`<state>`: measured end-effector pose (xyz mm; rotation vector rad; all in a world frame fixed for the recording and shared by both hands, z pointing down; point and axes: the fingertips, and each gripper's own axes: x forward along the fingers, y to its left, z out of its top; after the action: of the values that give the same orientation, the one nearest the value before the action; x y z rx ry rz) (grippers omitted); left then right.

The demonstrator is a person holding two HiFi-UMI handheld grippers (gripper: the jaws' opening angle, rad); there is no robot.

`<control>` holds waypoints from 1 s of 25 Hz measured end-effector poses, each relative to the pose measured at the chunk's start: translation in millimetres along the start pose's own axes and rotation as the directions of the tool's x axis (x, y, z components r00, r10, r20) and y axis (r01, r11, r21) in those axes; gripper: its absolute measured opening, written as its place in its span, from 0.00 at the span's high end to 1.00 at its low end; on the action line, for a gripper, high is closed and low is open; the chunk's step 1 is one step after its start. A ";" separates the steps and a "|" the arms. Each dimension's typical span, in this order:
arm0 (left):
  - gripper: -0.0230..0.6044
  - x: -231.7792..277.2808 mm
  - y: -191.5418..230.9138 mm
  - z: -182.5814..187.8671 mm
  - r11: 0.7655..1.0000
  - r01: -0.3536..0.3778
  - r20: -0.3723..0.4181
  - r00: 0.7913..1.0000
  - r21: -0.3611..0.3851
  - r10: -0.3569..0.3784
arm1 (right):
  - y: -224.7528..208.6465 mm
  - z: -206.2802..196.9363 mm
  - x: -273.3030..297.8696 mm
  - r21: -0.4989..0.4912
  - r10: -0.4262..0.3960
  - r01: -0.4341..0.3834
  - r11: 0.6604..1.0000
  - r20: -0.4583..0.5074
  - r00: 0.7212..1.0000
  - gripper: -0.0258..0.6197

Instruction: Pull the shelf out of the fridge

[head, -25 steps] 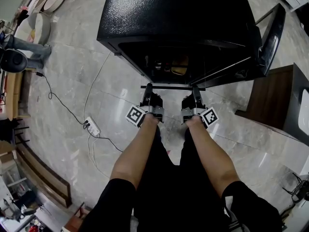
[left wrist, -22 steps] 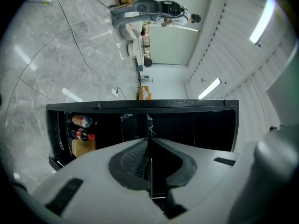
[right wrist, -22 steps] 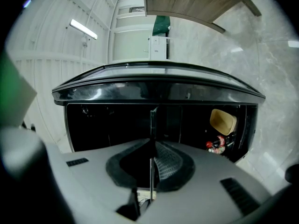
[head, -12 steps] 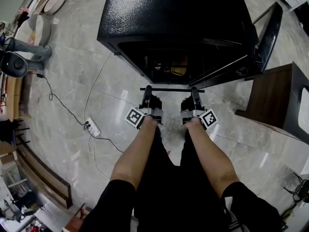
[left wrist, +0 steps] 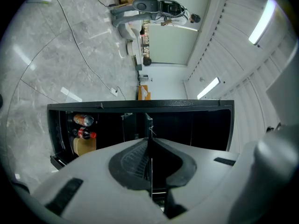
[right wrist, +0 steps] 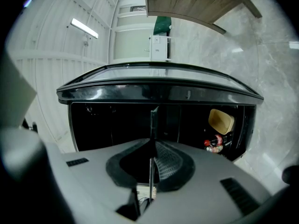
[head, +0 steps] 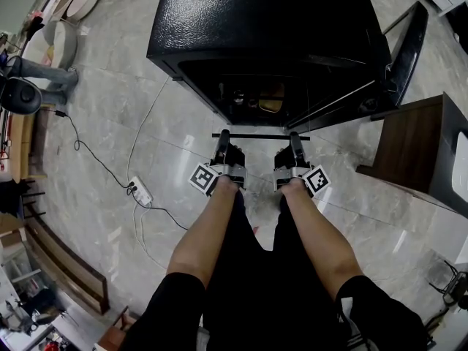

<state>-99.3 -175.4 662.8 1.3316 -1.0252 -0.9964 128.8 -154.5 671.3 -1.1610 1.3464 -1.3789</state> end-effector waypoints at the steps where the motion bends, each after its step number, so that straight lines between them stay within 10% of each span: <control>1: 0.91 -0.1 -0.9 -0.1 1.000 0.003 -0.001 1.000 0.000 -0.003 | 0.5 0.1 -0.4 -0.002 0.000 0.000 1.000 0.001 1.000 0.90; 25: 0.91 -20.3 -6.9 -8.3 1.000 0.024 -0.013 1.000 0.003 -0.024 | 5.7 -2.1 -23.6 -0.018 0.008 -0.008 1.000 0.008 1.000 0.90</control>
<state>-96.5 -153.7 655.8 1.3542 -1.0035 -1.0032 131.1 -131.3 664.5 -1.1708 1.3589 -1.3579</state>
